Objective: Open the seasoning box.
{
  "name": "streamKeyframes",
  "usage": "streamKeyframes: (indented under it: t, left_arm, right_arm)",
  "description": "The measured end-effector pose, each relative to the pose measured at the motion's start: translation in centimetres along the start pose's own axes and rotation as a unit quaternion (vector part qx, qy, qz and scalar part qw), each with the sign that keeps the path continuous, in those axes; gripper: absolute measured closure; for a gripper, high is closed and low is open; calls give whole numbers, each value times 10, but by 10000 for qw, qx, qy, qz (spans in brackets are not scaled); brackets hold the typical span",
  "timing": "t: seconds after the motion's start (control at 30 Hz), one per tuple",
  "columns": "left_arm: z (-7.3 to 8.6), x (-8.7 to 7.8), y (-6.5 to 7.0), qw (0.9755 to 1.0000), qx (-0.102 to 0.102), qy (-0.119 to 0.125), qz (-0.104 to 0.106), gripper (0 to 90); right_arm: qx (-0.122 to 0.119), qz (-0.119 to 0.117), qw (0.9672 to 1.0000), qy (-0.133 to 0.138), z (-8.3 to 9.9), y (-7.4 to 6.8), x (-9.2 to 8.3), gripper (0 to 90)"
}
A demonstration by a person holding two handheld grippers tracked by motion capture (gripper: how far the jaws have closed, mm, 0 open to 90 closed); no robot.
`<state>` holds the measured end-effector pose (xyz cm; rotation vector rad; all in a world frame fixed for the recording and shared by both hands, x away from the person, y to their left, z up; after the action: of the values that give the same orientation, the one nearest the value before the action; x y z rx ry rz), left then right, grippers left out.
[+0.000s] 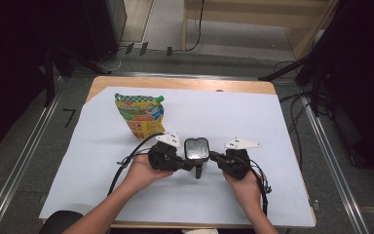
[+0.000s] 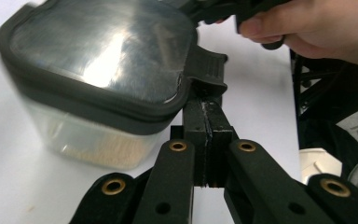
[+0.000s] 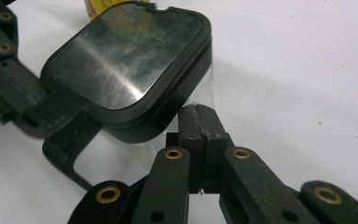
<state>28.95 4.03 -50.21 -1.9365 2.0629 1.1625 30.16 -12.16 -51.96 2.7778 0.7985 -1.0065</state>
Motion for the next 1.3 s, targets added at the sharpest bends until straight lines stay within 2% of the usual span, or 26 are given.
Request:
streamKeyframes:
  t: [0.07, 0.17, 0.33, 0.4, 0.47, 0.6, 0.7, 0.73, 0.77, 0.8, 0.9, 1.0, 1.07, 1.3]
  left_arm:
    - [-1, 2, 2, 9999, 33, -43, 98, 900]
    - [-1, 2, 2, 9999, -10, -80, 132, 894]
    - [4, -8, 6, 9992, 56, -385, 108, 849]
    - [5, -13, 6, 9990, 66, -414, 144, 824]
    - [5, -20, 5, 9991, 64, -391, 166, 768]
    - [7, -30, 4, 9993, 48, -324, 202, 602]
    - [8, -33, 4, 9992, 22, -331, 216, 550]
    - [7, -35, 3, 9994, -26, -290, 167, 550]
    - [7, -36, 2, 9994, -93, -252, 217, 541]
    - [5, -37, 0, 9994, -167, -140, 263, 492]
    - [5, -39, -4, 9996, -179, -107, 191, 476]
    - [8, -42, -8, 9998, -38, -192, -75, 413]
    - [8, -43, -9, 9999, 9, -155, -58, 412]
    - [7, -49, -12, 9998, 68, 33, -188, 431]
  right_arm:
    - [1, 9, 10000, -19, 0, 1, 0, 900]
    - [-22, -20, 10000, 10, -1, 1, -2, 900]
    - [45, -48, 9999, 103, -3, 5, -17, 900]
    - [42, -72, 9999, 120, -2, 4, -23, 900]
    - [26, -107, 9999, 121, -1, 1, -28, 900]
    - [-18, -208, 9998, 72, 4, -7, -37, 900]
    - [-72, -302, 9995, 30, 7, -15, -42, 900]
    - [-72, -302, 9995, 30, 7, -15, -42, 900]
    - [-115, -320, 9994, 11, 8, -19, -44, 900]
    - [-194, -363, 9992, -2, 9, -24, -46, 900]
    - [-224, -395, 9990, -5, 9, -28, -47, 900]
    - [-321, -467, 9984, -24, 9, -36, -46, 900]
    - [-332, -486, 9983, -25, 9, -38, -46, 900]
    - [-370, -585, 9976, -67, 10, -47, -43, 900]
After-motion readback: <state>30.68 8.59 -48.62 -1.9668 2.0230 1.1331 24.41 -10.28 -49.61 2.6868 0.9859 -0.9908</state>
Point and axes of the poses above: each handheld gripper's, and its own axes: x roughly forward along the jaws, z roughly out of its underside, y roughly to its right, the point moved 6 cm from there along x, roughly forward along the jaws, and after that the axes turned 12 degrees about z, right-handed, at the moved point
